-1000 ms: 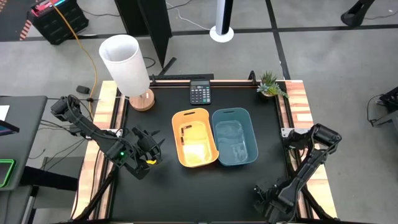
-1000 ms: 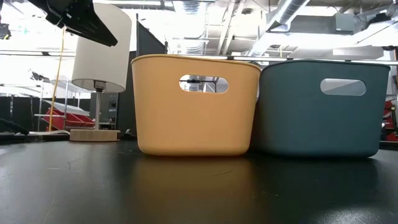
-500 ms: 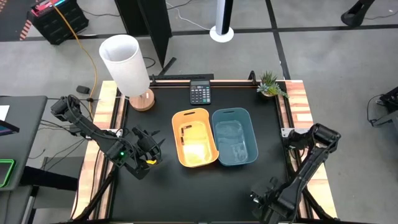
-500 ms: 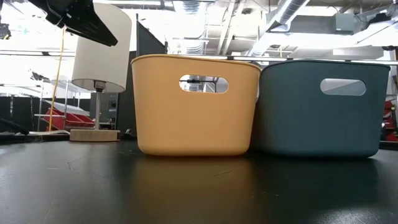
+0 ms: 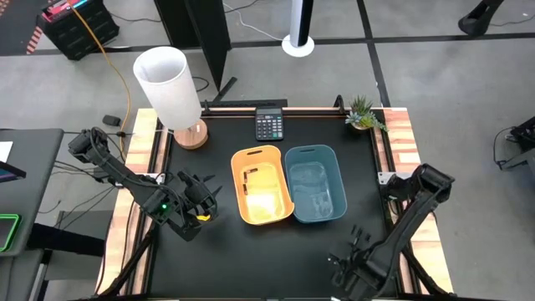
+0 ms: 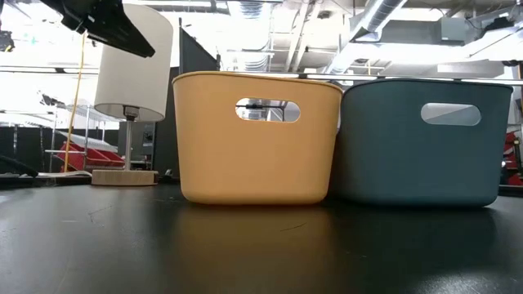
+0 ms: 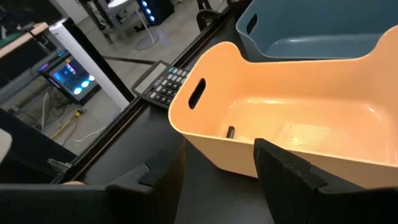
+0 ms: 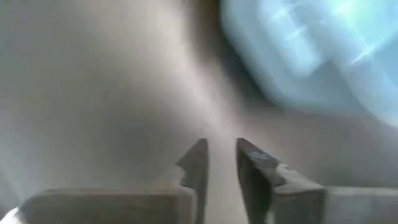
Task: Sort batteries
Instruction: Put the left silver battery into the blue bin
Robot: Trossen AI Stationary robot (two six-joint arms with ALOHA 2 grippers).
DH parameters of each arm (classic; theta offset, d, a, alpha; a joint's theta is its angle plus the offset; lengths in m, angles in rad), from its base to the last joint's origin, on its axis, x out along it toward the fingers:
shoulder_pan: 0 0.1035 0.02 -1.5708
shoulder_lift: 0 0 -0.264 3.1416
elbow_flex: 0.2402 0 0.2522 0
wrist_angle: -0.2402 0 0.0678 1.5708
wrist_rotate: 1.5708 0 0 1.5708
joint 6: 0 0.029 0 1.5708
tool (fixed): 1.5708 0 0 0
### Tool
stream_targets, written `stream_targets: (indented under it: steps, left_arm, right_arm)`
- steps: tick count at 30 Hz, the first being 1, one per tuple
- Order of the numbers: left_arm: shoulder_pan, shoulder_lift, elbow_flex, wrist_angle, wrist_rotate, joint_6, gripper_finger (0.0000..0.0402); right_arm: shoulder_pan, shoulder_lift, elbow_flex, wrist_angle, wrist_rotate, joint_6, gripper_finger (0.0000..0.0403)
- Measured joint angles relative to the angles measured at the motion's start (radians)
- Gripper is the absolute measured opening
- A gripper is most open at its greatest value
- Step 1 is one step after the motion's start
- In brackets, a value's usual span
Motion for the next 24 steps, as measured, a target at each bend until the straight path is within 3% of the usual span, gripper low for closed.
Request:
stream_targets:
  steps: [5,9,14,21,24]
  left_arm:
    - [0.000,-0.027,0.001,0.038,-0.009,0.043,0.0185]
    - [0.007,-0.074,0.001,0.156,-0.026,0.156,0.0185]
    - [0.005,-0.098,0.001,0.292,0.025,0.256,0.0185]
    - [-0.007,-0.093,0.001,0.314,0.047,0.293,0.0185]
    - [-0.008,-0.092,0.001,0.313,0.048,0.298,0.0185]
  right_arm:
    - [-0.115,-0.010,0.002,0.012,0.059,-0.096,0.0173]
    - [-0.140,-0.010,0.002,0.093,0.058,-0.167,0.0201]
    - [-0.073,-0.010,0.003,0.131,0.079,-0.087,0.0207]
    - [0.057,-0.009,0.003,0.126,0.085,0.082,0.0207]
    - [0.110,-0.009,0.003,0.200,0.071,0.077,0.0207]
